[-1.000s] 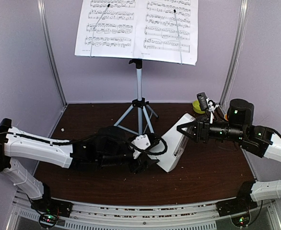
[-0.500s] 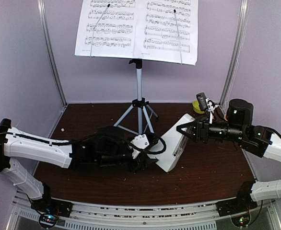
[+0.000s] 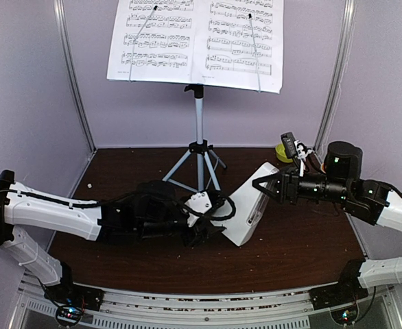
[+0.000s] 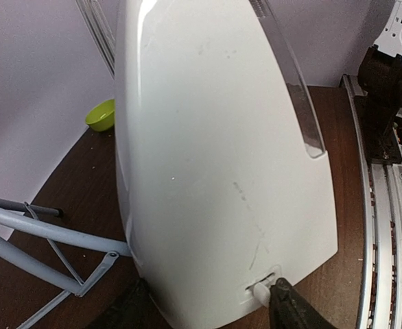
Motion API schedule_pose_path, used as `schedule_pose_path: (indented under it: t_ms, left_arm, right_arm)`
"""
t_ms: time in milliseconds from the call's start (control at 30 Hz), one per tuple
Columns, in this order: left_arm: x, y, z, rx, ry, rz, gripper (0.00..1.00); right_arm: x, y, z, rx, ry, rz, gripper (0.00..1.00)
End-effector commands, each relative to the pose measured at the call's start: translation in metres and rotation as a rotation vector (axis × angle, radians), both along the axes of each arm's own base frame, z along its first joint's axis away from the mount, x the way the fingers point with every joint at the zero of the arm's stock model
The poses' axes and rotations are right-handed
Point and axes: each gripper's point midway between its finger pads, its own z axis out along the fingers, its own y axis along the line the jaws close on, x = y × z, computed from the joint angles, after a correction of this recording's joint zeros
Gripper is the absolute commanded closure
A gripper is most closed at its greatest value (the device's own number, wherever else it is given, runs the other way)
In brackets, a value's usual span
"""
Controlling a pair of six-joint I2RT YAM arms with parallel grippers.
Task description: Set up the instrument practice props
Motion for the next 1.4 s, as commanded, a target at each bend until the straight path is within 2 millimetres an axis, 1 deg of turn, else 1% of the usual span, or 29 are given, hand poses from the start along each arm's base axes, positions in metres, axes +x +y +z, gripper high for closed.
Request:
schedule_pose_path:
  t_ms: [0,67,133,200,267,333,367,467,533,567,633,667,700,800,833,867,933,1067,1100,1233,1300,1367]
  left_arm:
    - [0.002,0.003,0.021,-0.067,-0.026,0.006,0.37]
    - [0.003,0.008,0.024,-0.083,-0.023,0.024,0.29]
    - [0.005,0.018,0.032,-0.122,-0.019,0.056,0.2]
    - [0.011,0.035,0.043,-0.176,-0.004,0.113,0.13]
    - [0.021,0.055,0.048,-0.213,0.016,0.189,0.09]
    - [0.029,0.075,0.053,-0.251,0.032,0.261,0.06]
    - [0.032,0.087,0.06,-0.284,0.04,0.29,0.05]
    - [0.043,0.118,0.062,-0.344,0.084,0.383,0.04]
    - [0.05,0.134,0.06,-0.368,0.106,0.435,0.04]
    - [0.053,0.142,0.058,-0.369,0.109,0.463,0.04]
    - [0.057,0.153,0.053,-0.365,0.122,0.509,0.04]
    - [0.059,0.157,0.051,-0.36,0.131,0.53,0.04]
    - [0.06,0.161,0.049,-0.355,0.139,0.55,0.03]
    - [0.063,0.167,0.041,-0.337,0.156,0.585,0.04]
    - [0.063,0.169,0.04,-0.338,0.161,0.594,0.04]
    - [0.064,0.17,0.039,-0.34,0.164,0.599,0.04]
    - [0.065,0.173,0.037,-0.339,0.174,0.611,0.04]
    - [0.068,0.177,0.031,-0.338,0.194,0.626,0.04]
    - [0.068,0.178,0.03,-0.338,0.196,0.629,0.04]
    - [0.07,0.183,0.028,-0.347,0.202,0.644,0.04]
    - [0.071,0.185,0.027,-0.35,0.204,0.647,0.05]
    - [0.071,0.186,0.025,-0.343,0.207,0.653,0.05]
  right_arm:
    - [-0.006,0.003,0.059,0.147,-0.121,0.023,0.84]
    - [-0.002,0.002,0.056,0.137,-0.115,-0.001,0.85]
    - [0.003,0.001,0.053,0.128,-0.107,-0.049,0.86]
    - [0.011,0.001,0.047,0.121,-0.077,-0.115,0.88]
    - [0.019,0.003,0.037,0.112,-0.042,-0.189,0.91]
    - [0.017,0.015,0.032,0.11,-0.022,-0.216,0.94]
    - [0.016,0.02,0.031,0.11,-0.013,-0.231,0.95]
    - [0.012,0.039,0.027,0.091,-0.005,-0.275,0.94]
    - [0.012,0.053,0.023,0.076,0.001,-0.302,0.93]
    - [0.011,0.06,0.026,0.08,0.007,-0.315,0.92]
    - [0.012,0.074,0.02,0.055,0.02,-0.357,0.91]
    - [0.014,0.08,0.017,0.04,0.023,-0.385,0.9]
    - [0.016,0.089,0.008,0.016,0.031,-0.416,0.88]
    - [0.026,0.102,-0.009,-0.039,0.074,-0.532,0.88]
    - [0.029,0.107,-0.01,-0.057,0.081,-0.561,0.88]
    - [0.03,0.112,-0.015,-0.087,0.085,-0.585,0.88]
    - [0.034,0.121,-0.017,-0.108,0.091,-0.638,0.86]
    - [0.041,0.136,-0.028,-0.149,0.098,-0.711,0.84]
    - [0.044,0.139,-0.026,-0.149,0.102,-0.732,0.83]
    - [0.052,0.143,-0.038,-0.183,0.105,-0.818,0.79]
    - [0.056,0.14,-0.046,-0.205,0.106,-0.869,0.77]
    - [0.057,0.142,-0.052,-0.22,0.109,-0.9,0.74]
